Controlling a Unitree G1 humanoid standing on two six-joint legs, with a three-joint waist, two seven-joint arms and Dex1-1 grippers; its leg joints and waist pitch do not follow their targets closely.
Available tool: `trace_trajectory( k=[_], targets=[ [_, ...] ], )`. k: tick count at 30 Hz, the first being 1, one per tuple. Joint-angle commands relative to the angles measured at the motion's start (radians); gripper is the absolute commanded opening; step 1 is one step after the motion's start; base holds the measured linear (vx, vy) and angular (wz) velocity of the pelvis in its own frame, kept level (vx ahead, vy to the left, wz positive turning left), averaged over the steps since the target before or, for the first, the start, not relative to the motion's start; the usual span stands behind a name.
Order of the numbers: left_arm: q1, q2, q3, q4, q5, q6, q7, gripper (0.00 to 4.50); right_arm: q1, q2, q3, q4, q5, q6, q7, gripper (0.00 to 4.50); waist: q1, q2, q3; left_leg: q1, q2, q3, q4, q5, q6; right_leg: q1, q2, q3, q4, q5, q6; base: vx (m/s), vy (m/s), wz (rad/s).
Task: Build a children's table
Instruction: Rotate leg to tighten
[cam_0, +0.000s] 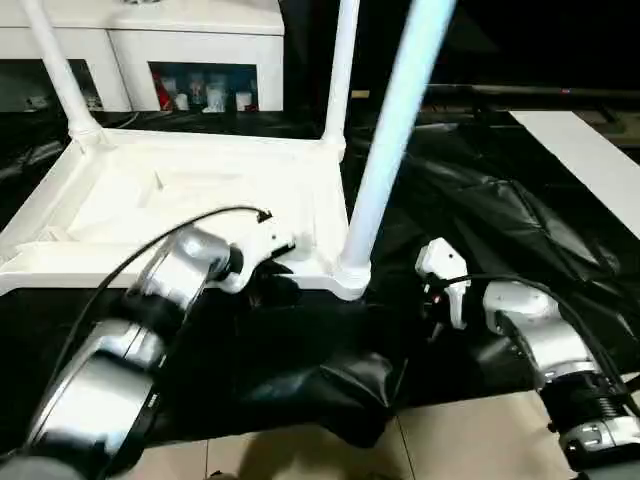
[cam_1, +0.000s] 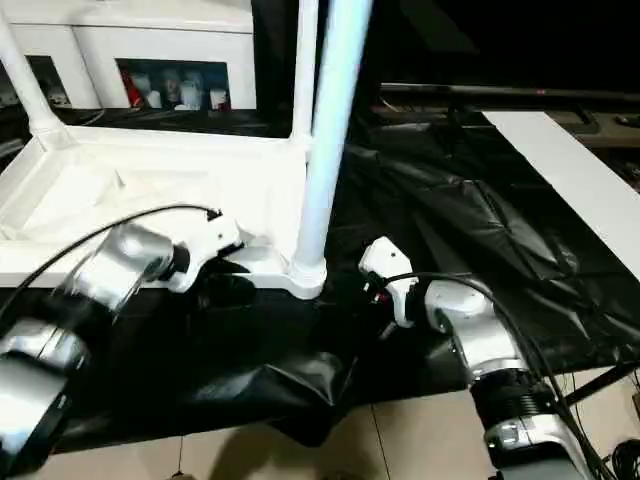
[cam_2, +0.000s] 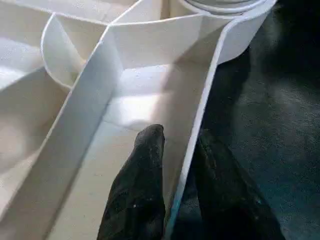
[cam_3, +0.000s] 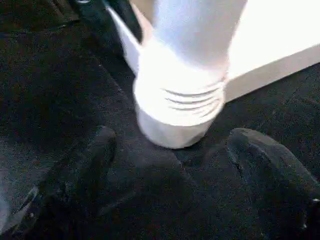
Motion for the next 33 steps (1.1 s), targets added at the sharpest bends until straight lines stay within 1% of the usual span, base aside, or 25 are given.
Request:
trace_trajectory(
  k=[1,3,4,5,6,7,8,9,10,11,12,13,14,16,17,18,19,20,21,23,24,28,29,31,33],
  targets=[
    [0.067,0.002,-0.039,-0.095,-0.043,0.02,-0.069,0.7,-0.02,-0.003,-0.002,0.015,-0.002,-0.018,-0.004,3.99,0.006,-0.008,-0.068,0.001,0.009,0.004,-0.064,-0.169,0.052,0.05,-0.065,0.037,-0.077,-0.198,-0.22,0.0,0.0,0.0],
    [0.076,0.005,-0.04,-0.117,-0.051,0.02,-0.079,0.7,-0.021,-0.003,-0.002,0.018,-0.001,-0.021,-0.003,3.99,0.007,-0.006,-0.066,0.001,0.009,0.006,-0.065,-0.17,0.052,0.047,-0.065,0.037,-0.079,-0.198,-0.224,0.0,0.0,0.0],
    [0.089,0.009,-0.042,-0.151,-0.064,0.019,-0.096,0.7,-0.022,-0.002,-0.003,0.022,0.001,-0.026,-0.002,3.99,0.008,-0.005,-0.065,0.002,0.007,0.006,-0.066,-0.186,0.049,0.048,-0.063,0.037,-0.08,-0.21,-0.22,0.0,0.0,0.0],
    [0.091,0.011,-0.041,-0.166,-0.068,0.016,-0.102,0.7,-0.023,-0.001,-0.004,0.025,0.003,-0.031,0.001,3.99,0.008,0.002,-0.064,0.002,0.007,0.006,-0.067,-0.191,0.046,0.047,-0.063,0.037,-0.081,-0.216,-0.218,0.0,0.0,0.0],
    [0.085,0.007,-0.033,-0.166,-0.072,0.012,-0.096,1.25,-0.024,-0.002,-0.004,0.03,0.007,-0.04,0.006,3.99,0.007,-0.001,-0.065,0.003,0.007,0.007,-0.067,-0.194,0.043,0.047,-0.062,0.037,-0.082,-0.217,-0.216,0.0,0.0,0.0],
    [0.074,0.004,-0.022,-0.158,-0.076,0.011,-0.092,1.39,-0.024,-0.003,-0.005,0.031,0.009,-0.044,0.01,3.99,0.007,0.002,-0.064,0.003,0.005,0.006,-0.067,-0.202,0.037,0.047,-0.062,0.038,-0.083,-0.226,-0.213,0.0,0.0,0.0],
    [0.064,0.007,-0.022,-0.152,-0.075,0.003,-0.099,1.46,-0.022,-0.004,-0.004,0.031,0.011,-0.049,0.016,3.99,0.007,0.0,-0.065,0.003,0.004,0.006,-0.067,-0.202,0.036,0.048,-0.062,0.038,-0.085,-0.228,-0.211,0.0,0.0,0.0],
    [0.063,0.007,-0.022,-0.151,-0.075,0.001,-0.1,1.62,-0.022,-0.004,-0.004,0.031,0.012,-0.049,0.017,3.99,0.008,0.006,-0.065,0.005,0.005,0.005,-0.067,-0.204,0.035,0.048,-0.063,0.038,-0.084,-0.225,-0.214,0.0,0.0,0.0],
    [0.058,0.013,-0.022,-0.156,-0.071,-0.011,-0.109,1.78,-0.02,-0.006,-0.004,0.032,0.013,-0.054,0.023,3.99,0.007,0.001,-0.065,0.002,0.004,0.006,-0.067,-0.206,0.033,0.049,-0.061,0.038,-0.085,-0.218,-0.214,0.0,0.0,0.0],
    [0.058,0.013,-0.022,-0.156,-0.071,-0.011,-0.109,1.78,-0.02,-0.006,-0.004,0.032,0.013,-0.054,0.023,3.99,0.008,0.001,-0.066,0.002,0.003,0.006,-0.067,-0.205,0.033,0.05,-0.061,0.038,-0.084,-0.214,-0.214,0.0,0.0,0.0],
    [0.053,0.02,-0.025,-0.156,-0.068,-0.047,-0.124,1.78,-0.018,-0.008,-0.002,0.029,0.016,-0.055,0.031,3.99,0.008,0.004,-0.067,0.002,0.005,0.005,-0.068,-0.198,0.035,0.051,-0.061,0.038,-0.083,-0.195,-0.218,0.0,0.0,0.0],
    [0.05,0.027,-0.026,-0.165,-0.071,-0.052,-0.142,1.78,-0.015,-0.009,-0.002,0.027,0.017,-0.056,0.036,3.99,0.007,0.002,-0.067,0.001,0.004,0.005,-0.067,-0.196,0.034,0.051,-0.061,0.039,-0.082,-0.188,-0.22,0.0,0.0,0.0],
    [0.04,0.039,-0.033,-0.17,-0.077,-0.073,-0.183,1.78,-0.011,-0.011,0.0,0.023,0.019,-0.057,0.044,3.99,0.008,0.014,-0.067,0.002,0.004,0.004,-0.068,-0.194,0.033,0.052,-0.062,0.039,-0.08,-0.176,-0.225,0.0,0.0,0.0],
    [0.034,0.047,-0.039,-0.173,-0.081,-0.081,-0.204,1.78,-0.009,-0.012,0.001,0.021,0.02,-0.059,0.049,3.99,0.004,0.007,-0.069,0.002,0.004,0.005,-0.067,-0.192,0.034,0.053,-0.059,0.038,-0.078,-0.147,-0.234,0.0,0.0,0.0],
    [0.034,0.047,-0.039,-0.173,-0.081,-0.081,-0.204,1.78,-0.009,-0.012,0.001,0.021,0.02,-0.059,0.049,3.99,0.004,0.007,-0.07,0.001,0.004,0.005,-0.067,-0.186,0.036,0.055,-0.06,0.039,-0.076,-0.136,-0.238,0.0,0.0,0.0],
    [0.017,0.053,-0.052,-0.149,-0.067,-0.109,-0.212,1.78,-0.006,-0.012,0.002,0.02,0.019,-0.062,0.051,3.99,0.004,0.011,-0.07,0.003,0.004,0.005,-0.066,-0.182,0.038,0.053,-0.059,0.038,-0.076,-0.126,-0.242,0.0,0.0,0.0],
    [0.001,0.055,-0.061,-0.121,-0.051,-0.124,-0.208,1.78,-0.003,-0.014,0.003,0.019,0.018,-0.065,0.051,3.99,0.004,0.01,-0.071,0.003,0.004,0.006,-0.066,-0.18,0.038,0.054,-0.059,0.038,-0.075,-0.119,-0.245,0.0,0.0,0.0],
    [-0.015,0.056,-0.071,-0.086,-0.03,-0.147,-0.198,1.78,-0.001,-0.015,0.003,0.018,0.016,-0.069,0.05,3.99,0.006,0.032,-0.069,0.006,0.004,0.004,-0.066,-0.186,0.033,0.052,-0.059,0.038,-0.072,-0.111,-0.25,0.0,0.0,0.0],
    [-0.031,0.059,-0.082,-0.048,-0.004,-0.164,-0.183,1.78,0.004,-0.017,0.003,0.012,0.017,-0.07,0.049,3.99,0.001,0.023,-0.068,0.005,0.003,0.007,-0.067,-0.197,0.035,0.05,-0.055,0.038,-0.081,-0.117,-0.247,0.0,0.0,0.0],
    [-0.04,0.061,-0.088,-0.027,0.011,-0.172,-0.173,1.78,0.007,-0.019,0.003,0.009,0.017,-0.07,0.049,3.99,0.001,0.019,-0.069,0.003,0.0,0.005,-0.066,-0.206,0.031,0.057,-0.057,0.038,-0.079,-0.13,-0.24,0.0,0.0,0.0],
    [-0.051,0.057,-0.086,0.002,0.019,-0.185,-0.156,1.78,0.011,-0.02,0.002,0.006,0.02,-0.071,0.049,3.99,0.002,0.022,-0.071,0.002,0.002,0.004,-0.065,-0.201,0.029,0.058,-0.059,0.038,-0.077,-0.131,-0.242,0.0,0.0,0.0],
    [-0.07,0.042,-0.066,0.047,0.009,-0.225,-0.129,1.78,0.019,-0.022,0.001,-0.001,0.024,-0.073,0.049,3.99,0.004,0.023,-0.073,0.002,0.001,0.005,-0.063,-0.189,0.034,0.059,-0.057,0.037,-0.075,-0.095,-0.255,0.0,0.0,0.0],
    [-0.08,0.033,-0.057,0.074,0.004,-0.248,-0.118,1.63,0.021,-0.022,0.001,-0.001,0.025,-0.073,0.05,3.99,0.005,0.023,-0.074,0.001,0.003,0.004,-0.063,-0.185,0.037,0.059,-0.058,0.037,-0.073,-0.08,-0.262,0.0,0.0,0.0],
    [-0.094,0.024,-0.053,0.115,0.006,-0.286,-0.113,1.63,0.019,-0.019,0.0,0.002,0.025,-0.074,0.052,3.99,0.005,0.023,-0.074,0.001,0.002,0.004,-0.063,-0.188,0.04,0.06,-0.058,0.036,-0.074,-0.075,-0.265,0.0,0.0,0.0],
    [-0.099,0.021,-0.05,0.127,0.003,-0.295,-0.114,1.33,0.018,-0.019,-0.001,0.003,0.025,-0.074,0.053,3.99,0.007,0.023,-0.073,0.002,0.002,0.005,-0.063,-0.188,0.041,0.06,-0.058,0.036,-0.074,-0.075,-0.266,0.0,0.0,0.0]
  ],
)
